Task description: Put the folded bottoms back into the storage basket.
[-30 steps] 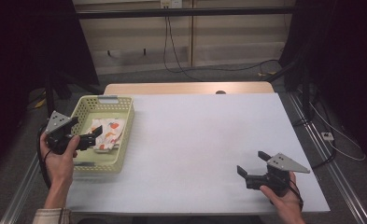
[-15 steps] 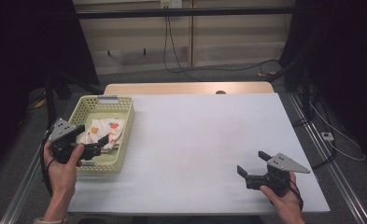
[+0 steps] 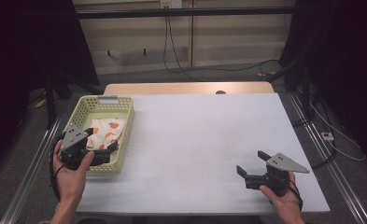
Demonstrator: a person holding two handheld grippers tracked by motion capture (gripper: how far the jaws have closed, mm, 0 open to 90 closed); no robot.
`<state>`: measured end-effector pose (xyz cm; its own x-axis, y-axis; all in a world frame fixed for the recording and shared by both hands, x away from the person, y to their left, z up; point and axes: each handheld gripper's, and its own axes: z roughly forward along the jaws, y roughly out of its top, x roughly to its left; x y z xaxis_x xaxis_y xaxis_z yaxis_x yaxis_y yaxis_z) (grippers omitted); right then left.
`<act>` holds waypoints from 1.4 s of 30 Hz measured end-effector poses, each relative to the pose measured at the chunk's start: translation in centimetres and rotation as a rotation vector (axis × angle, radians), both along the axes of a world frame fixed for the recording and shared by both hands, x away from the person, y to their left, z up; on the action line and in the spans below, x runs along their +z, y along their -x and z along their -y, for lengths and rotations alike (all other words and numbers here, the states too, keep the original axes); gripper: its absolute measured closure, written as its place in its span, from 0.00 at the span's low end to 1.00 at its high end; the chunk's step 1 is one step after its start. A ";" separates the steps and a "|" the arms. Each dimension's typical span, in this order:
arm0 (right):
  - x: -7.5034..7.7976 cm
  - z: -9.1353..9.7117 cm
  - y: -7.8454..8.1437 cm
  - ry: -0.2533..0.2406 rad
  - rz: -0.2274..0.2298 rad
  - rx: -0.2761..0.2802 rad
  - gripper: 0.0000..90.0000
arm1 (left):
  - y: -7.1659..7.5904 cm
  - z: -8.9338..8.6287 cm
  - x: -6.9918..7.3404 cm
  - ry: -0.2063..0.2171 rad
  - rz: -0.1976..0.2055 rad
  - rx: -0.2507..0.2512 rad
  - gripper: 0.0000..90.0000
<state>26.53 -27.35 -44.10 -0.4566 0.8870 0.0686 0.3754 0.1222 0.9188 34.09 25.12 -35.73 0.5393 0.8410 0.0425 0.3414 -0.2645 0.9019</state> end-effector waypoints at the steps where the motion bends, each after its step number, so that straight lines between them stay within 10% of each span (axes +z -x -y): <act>1: 0.0 0.0 0.0 0.001 0.000 0.001 0.03 | 0.0 0.2 0.0 0.002 0.002 -0.004 0.05; 42: 0.0 0.0 -0.1 -0.011 -0.015 0.011 0.04 | -1.1 9.8 -2.2 0.035 -0.012 -0.244 0.06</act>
